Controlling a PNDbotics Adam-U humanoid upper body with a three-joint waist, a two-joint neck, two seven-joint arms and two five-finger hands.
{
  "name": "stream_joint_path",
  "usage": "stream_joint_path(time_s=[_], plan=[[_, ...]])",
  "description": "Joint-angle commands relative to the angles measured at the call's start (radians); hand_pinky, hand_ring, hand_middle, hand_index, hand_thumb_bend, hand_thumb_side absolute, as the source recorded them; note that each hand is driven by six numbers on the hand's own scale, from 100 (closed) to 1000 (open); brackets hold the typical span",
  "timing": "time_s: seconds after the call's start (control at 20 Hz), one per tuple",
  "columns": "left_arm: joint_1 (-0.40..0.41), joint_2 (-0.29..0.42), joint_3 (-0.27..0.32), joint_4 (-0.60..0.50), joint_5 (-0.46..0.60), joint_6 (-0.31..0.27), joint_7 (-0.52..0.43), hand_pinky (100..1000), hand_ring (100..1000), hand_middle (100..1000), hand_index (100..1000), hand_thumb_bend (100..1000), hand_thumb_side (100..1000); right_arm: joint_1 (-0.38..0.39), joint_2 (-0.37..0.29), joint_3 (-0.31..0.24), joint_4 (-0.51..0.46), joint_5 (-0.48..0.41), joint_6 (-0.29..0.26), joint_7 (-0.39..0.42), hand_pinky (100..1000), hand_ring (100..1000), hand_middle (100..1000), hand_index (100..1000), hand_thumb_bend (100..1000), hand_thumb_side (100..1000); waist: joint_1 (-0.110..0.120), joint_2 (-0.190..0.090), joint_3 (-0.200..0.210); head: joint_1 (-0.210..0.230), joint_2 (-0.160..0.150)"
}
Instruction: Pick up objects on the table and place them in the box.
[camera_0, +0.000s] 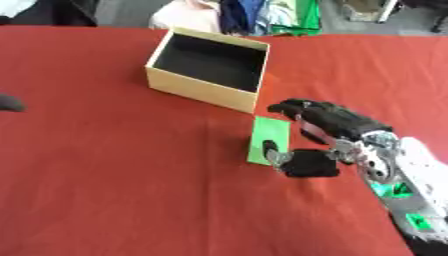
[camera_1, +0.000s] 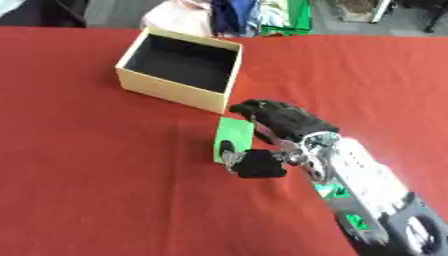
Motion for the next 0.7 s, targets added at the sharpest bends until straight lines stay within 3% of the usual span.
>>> stream_joint_path(time_s=[0.05, 0.7], plan=[[-0.009, 0.006, 0.0, -0.019, 0.003, -0.001, -0.004, 604, 590, 733, 891, 100, 535, -0.016, -0.013, -0.001, -0.003, -0.01, 0.045, 0.055, 986, 1000, 952, 1000, 100, 752, 0.015, -0.001, 0.002, -0.002, -0.011], [-0.012, 0.0, -0.001, -0.019, 0.003, -0.001, -0.011, 604, 591, 735, 892, 100, 535, 0.001, -0.038, 0.002, -0.007, -0.048, 0.049, 0.056, 984, 1000, 956, 1000, 100, 764, 0.018, 0.008, 0.006, -0.005, -0.022]])
